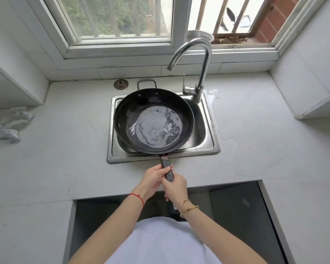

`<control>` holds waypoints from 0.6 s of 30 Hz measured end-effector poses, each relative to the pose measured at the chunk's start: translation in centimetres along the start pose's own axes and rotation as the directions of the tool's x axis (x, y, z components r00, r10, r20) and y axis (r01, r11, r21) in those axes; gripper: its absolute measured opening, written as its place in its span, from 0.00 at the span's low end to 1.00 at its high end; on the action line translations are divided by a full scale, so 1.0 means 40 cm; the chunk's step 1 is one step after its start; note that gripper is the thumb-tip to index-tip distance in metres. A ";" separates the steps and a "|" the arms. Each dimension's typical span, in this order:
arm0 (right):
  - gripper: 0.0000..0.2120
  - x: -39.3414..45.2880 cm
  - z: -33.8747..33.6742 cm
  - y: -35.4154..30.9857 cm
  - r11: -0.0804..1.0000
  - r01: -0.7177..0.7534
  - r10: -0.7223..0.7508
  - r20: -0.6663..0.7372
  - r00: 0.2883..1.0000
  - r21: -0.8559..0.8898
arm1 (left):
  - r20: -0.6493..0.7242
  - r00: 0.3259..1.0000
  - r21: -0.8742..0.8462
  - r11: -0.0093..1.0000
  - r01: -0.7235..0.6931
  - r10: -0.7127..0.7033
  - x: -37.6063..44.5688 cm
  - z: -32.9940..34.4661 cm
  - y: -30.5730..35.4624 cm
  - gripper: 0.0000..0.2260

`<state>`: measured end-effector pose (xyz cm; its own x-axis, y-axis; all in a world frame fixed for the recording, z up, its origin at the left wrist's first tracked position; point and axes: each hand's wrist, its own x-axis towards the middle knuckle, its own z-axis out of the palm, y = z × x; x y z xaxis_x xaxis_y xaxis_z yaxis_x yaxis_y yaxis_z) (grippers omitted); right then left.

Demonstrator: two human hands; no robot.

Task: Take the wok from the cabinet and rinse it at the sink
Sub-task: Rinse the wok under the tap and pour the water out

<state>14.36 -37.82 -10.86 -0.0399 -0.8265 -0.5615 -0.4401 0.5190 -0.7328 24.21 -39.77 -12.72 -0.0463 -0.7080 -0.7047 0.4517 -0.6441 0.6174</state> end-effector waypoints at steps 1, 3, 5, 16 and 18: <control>0.09 -0.003 -0.002 0.001 1.000 0.010 -0.010 -0.008 1.000 -0.006 | 0.008 1.000 -0.013 1.000 -0.003 0.003 -0.002 0.000 -0.001 0.14; 0.09 -0.010 -0.002 0.006 0.999 0.023 -0.024 -0.030 0.999 -0.027 | 0.031 1.000 -0.029 1.000 -0.003 0.004 -0.007 0.002 -0.004 0.14; 0.09 -0.017 -0.005 0.013 0.997 0.046 -0.050 -0.055 0.997 -0.063 | 0.059 0.998 -0.049 0.999 0.009 -0.006 -0.013 0.005 -0.009 0.13; 0.09 -0.044 -0.066 0.016 0.980 0.160 -0.169 -0.077 0.983 -0.115 | 0.142 0.987 -0.044 0.996 -0.073 0.079 -0.042 0.038 -0.001 0.11; 0.09 -0.047 -0.077 0.016 0.985 0.149 -0.154 -0.049 0.987 -0.092 | 0.118 0.985 -0.001 0.992 -0.123 0.122 -0.052 0.048 -0.001 0.09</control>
<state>11.39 -36.58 -9.09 -0.0156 -0.9063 -0.4223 -0.5218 0.3677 -0.7698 22.57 -38.81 -10.60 -0.0958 -0.8108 -0.5774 0.4549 -0.5516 0.6991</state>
